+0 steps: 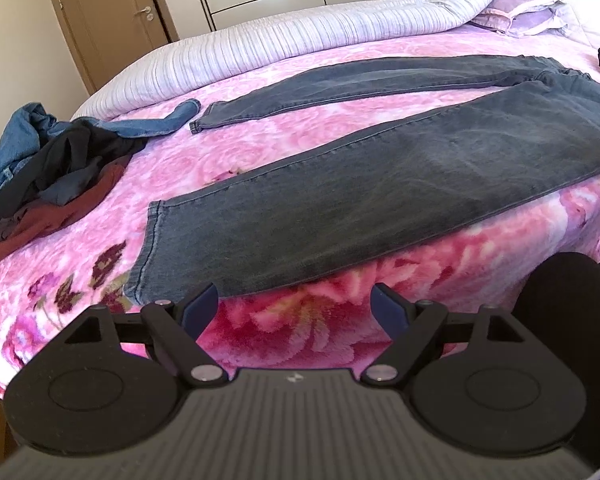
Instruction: Fold clothes
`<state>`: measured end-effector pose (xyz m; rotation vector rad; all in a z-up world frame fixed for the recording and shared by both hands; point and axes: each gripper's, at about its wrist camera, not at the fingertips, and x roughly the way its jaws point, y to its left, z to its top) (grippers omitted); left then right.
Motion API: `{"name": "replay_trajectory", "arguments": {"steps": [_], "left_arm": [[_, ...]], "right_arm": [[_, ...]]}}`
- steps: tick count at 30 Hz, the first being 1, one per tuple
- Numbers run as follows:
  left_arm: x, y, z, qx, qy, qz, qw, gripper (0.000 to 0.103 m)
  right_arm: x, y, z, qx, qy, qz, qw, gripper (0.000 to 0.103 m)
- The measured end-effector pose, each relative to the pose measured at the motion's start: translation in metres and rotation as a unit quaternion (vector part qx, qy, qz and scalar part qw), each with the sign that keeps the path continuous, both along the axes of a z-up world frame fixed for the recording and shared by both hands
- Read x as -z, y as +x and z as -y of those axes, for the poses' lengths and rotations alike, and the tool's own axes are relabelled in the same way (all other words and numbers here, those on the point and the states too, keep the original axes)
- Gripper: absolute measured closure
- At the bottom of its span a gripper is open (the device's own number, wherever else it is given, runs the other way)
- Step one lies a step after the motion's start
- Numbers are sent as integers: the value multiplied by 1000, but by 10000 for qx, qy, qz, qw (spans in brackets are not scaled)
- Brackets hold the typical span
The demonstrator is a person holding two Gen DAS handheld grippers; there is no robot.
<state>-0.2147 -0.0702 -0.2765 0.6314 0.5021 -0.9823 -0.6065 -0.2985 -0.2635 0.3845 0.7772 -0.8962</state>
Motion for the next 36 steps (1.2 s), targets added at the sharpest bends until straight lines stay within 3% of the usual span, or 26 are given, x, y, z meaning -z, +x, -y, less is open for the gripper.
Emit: {"name": "replay_trajectory", "arguments": {"steps": [3,5,8,10,12,18,22,25,28,29,33,34,36], "left_arm": [[1,-6,-1,424,-80,445,9981,22],[6,-13,-4,885,56,1131,9896,22],[20,-22,-8,1547,366,2180,9629,23],[33,-22,-13,1859,597,2639,9446,26],[45,-20,-15,2037,850,2930,9303,32],[66,-9,-9,2174,1074,3500,9048,38],[80,-11,3,2605,1376,3896,8726,52],[89,-13,7,3004,1537,4257,8395,55],[87,-3,11,2937,1549,4260,8416,56],[85,2,13,2802,1554,4253,8464,58],[83,19,14,2397,1652,4130,8630,64],[83,21,14,2387,1646,4093,8651,64],[83,24,14,2368,1635,4020,8692,64]], "right_arm": [[-1,0,4,-114,-163,-30,9998,31],[-4,-1,6,-272,-464,-17,9986,31],[-8,0,9,-601,-1110,-167,9919,31],[-5,1,14,-713,-1395,-368,9870,31],[-4,1,19,-740,-1538,-459,9842,31],[4,4,28,-803,-1730,-557,9801,31],[10,13,25,-1010,-1880,-558,9754,31],[14,26,15,-1447,-2093,-575,9654,31],[25,40,3,-2010,-2450,-728,9456,31],[32,44,1,-2203,-2620,-881,9354,31],[66,38,10,-2663,-3431,-1882,8809,32],[73,32,18,-2651,-3547,-2072,8724,32],[83,16,38,-2543,-3564,-2361,8675,32]]}}
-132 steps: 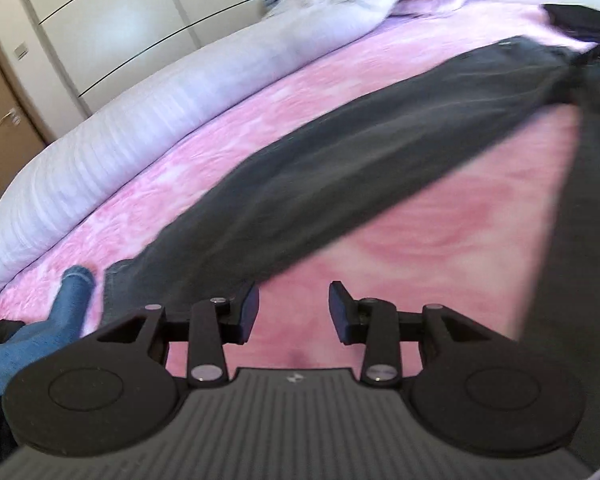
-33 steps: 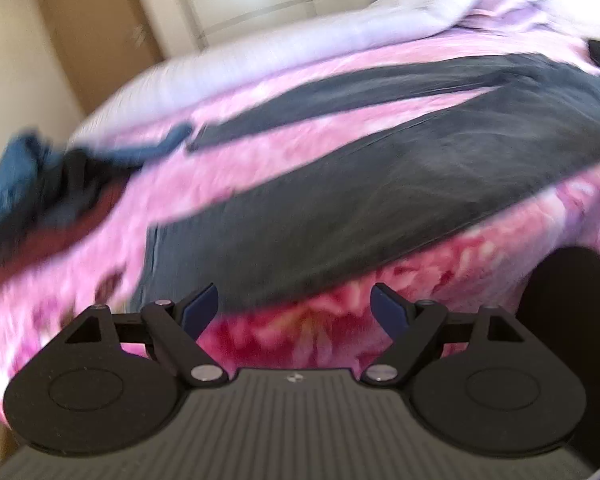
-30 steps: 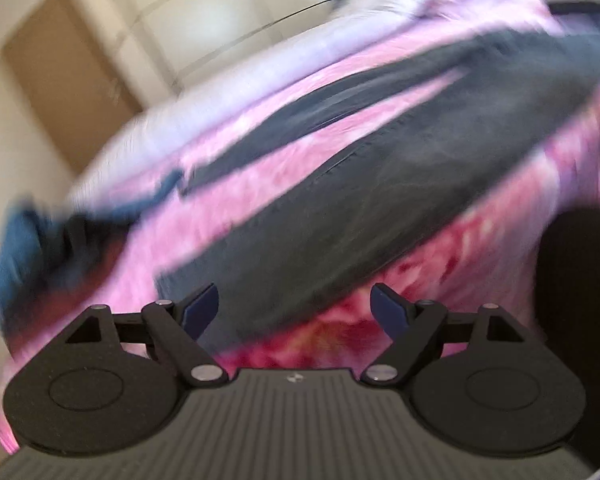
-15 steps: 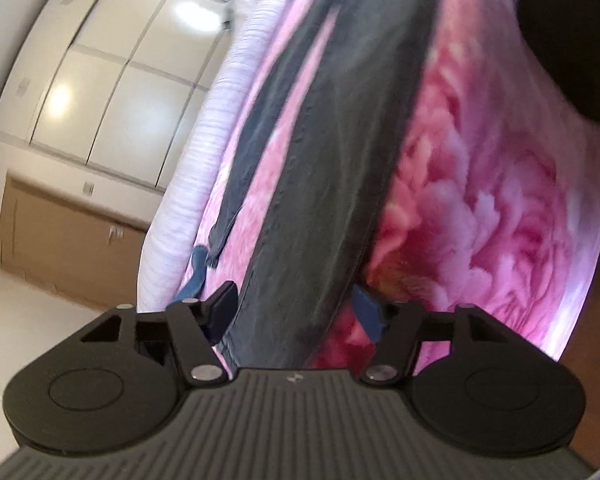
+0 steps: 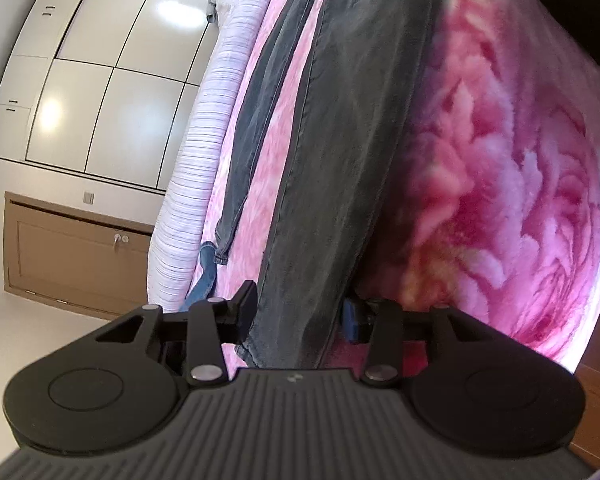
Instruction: Fold clothes
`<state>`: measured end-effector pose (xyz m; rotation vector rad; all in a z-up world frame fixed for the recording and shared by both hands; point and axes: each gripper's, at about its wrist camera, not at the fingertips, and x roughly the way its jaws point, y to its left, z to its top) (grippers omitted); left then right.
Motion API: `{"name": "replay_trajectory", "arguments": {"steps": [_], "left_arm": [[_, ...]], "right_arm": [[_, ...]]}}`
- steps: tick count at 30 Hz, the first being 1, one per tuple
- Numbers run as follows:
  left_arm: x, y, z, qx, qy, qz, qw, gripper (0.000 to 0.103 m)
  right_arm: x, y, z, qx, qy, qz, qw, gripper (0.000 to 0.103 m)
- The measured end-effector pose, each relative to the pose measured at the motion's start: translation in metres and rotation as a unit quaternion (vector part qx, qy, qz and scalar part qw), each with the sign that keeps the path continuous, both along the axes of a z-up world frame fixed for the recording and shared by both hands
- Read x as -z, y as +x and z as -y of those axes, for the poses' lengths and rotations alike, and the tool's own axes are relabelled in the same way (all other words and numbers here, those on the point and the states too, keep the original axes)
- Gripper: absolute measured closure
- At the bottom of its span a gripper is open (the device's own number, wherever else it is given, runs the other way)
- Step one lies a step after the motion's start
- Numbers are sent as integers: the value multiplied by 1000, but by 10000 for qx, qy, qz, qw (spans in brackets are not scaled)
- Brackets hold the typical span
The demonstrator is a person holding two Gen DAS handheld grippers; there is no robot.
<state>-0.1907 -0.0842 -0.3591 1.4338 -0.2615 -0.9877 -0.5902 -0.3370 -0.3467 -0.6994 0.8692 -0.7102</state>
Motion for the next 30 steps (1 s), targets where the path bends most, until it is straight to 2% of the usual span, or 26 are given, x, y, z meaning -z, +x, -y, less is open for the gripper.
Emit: {"name": "replay_trajectory", "arguments": {"steps": [7,11,12,13,15,16,17,18,19,21,25,28,30], "left_arm": [[-11,9,19,-354,-159,-261,9989,63],[-12,10,30,-532,-211,-269,9980,64],[-12,11,32,-577,-227,-324,9976,67],[-13,13,34,-621,-242,-379,9971,78],[-13,15,37,-652,-189,-424,9968,94],[-15,16,38,-722,-220,-476,9960,96],[-18,17,40,-792,-252,-529,9951,97],[-21,18,42,-863,-284,-582,9942,98],[-26,16,38,-917,-342,-620,9933,99],[-43,14,35,-979,-527,-584,9921,99],[-80,13,32,-1076,-836,-547,9892,99],[-103,16,34,-1099,-878,-671,9878,99],[-119,18,37,-1047,-774,-666,9892,98]], "right_arm": [[20,-44,86,487,-479,-461,9966,32],[35,-55,122,198,-865,-878,9922,32],[41,-56,128,58,-1019,-983,9899,33],[43,-57,133,-46,-1098,-1006,9888,34],[43,-58,142,-180,-1177,-1010,9877,39],[42,-59,147,-170,-1142,-1045,9878,44],[42,-61,151,-149,-1094,-1088,9879,66],[43,-61,153,-100,-1022,-1173,9878,98],[44,-61,154,-43,-943,-1269,9874,98],[33,-62,156,30,-837,-1084,9906,98],[4,-59,158,51,-993,-881,9911,99],[-18,-56,165,39,-1008,-948,9904,99],[-30,-51,168,17,-983,-1047,9896,99]]}}
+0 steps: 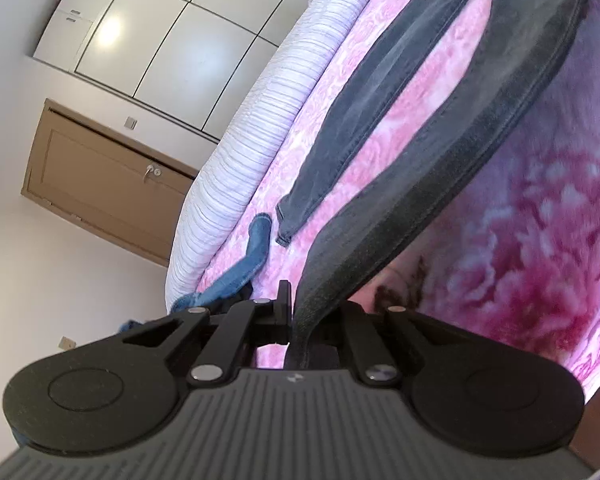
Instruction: Fold clothes
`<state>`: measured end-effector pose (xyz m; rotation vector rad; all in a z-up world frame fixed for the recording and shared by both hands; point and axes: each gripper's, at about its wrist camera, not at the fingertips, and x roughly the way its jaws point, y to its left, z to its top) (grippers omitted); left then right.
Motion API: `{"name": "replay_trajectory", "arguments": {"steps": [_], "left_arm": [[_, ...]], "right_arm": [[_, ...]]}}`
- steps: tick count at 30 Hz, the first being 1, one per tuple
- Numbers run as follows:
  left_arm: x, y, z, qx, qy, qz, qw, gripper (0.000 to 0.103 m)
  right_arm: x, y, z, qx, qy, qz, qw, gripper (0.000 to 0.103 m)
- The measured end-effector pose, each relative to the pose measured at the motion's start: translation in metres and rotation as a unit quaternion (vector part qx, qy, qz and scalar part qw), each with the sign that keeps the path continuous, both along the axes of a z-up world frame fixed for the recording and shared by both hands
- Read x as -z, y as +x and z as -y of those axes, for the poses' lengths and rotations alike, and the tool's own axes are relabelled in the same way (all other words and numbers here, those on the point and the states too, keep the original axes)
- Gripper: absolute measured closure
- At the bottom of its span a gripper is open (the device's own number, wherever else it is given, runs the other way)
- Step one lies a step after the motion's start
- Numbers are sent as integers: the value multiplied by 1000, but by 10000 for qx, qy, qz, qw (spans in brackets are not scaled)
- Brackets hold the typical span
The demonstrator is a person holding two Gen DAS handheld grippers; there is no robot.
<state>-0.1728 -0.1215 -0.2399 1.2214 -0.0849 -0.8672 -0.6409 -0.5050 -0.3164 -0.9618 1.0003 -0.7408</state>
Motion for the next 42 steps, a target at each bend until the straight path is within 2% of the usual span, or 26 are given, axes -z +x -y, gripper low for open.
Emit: {"name": "replay_trajectory", "arguments": {"steps": [5,8,10,13,16,19,22,23,24,25,26,27,30,32,34,37,39,42], "left_arm": [[-64,17,28,111,334,-196,9992,98],[-101,45,66,191,631,-452,9968,98],[-121,70,100,221,962,-668,9929,98],[-131,120,163,235,1535,-1051,9823,98],[-128,168,227,127,2000,-1383,9699,98],[-105,204,290,-83,2333,-1513,9605,98],[-63,227,347,-404,2327,-1509,9599,95],[-49,233,367,-588,2220,-1523,9613,93],[-33,234,379,-716,2213,-1411,9623,84],[-17,235,391,-842,2207,-1296,9630,75],[0,235,403,-968,2200,-1180,9635,75],[12,230,406,-883,2237,-1030,9652,74],[23,217,401,-588,2069,-875,9727,71],[18,206,381,-396,1756,-941,9792,70],[13,195,361,-204,1439,-1008,9842,68],[14,163,318,481,1247,-941,9866,64],[23,143,289,957,1200,-739,9854,63],[48,121,260,1388,1284,-330,9814,62]], "right_arm": [[-38,9,5,-108,-148,-48,9998,99],[-60,19,19,-182,-272,-155,9993,99],[-74,31,39,-164,-295,-242,9991,99],[-89,58,81,-29,-208,-201,9996,99],[-96,93,124,10,-154,-289,9995,99],[-91,135,174,-4,-55,-523,9986,99],[-74,172,227,0,69,-704,9975,98],[-67,182,244,12,114,-753,9971,94],[-57,192,261,147,148,-730,9971,78],[-47,201,279,317,180,-686,9970,67],[-39,209,290,559,239,-598,9964,47],[-33,216,301,821,307,-497,9949,44],[-39,208,295,1100,642,475,9907,43],[-42,198,286,1288,768,1036,9832,43],[-42,181,264,1421,966,1424,9748,42],[-34,144,198,1515,1341,1946,9598,42],[-23,137,163,1330,1473,2081,9578,42],[-2,132,118,1014,1504,1737,9679,42]]}}
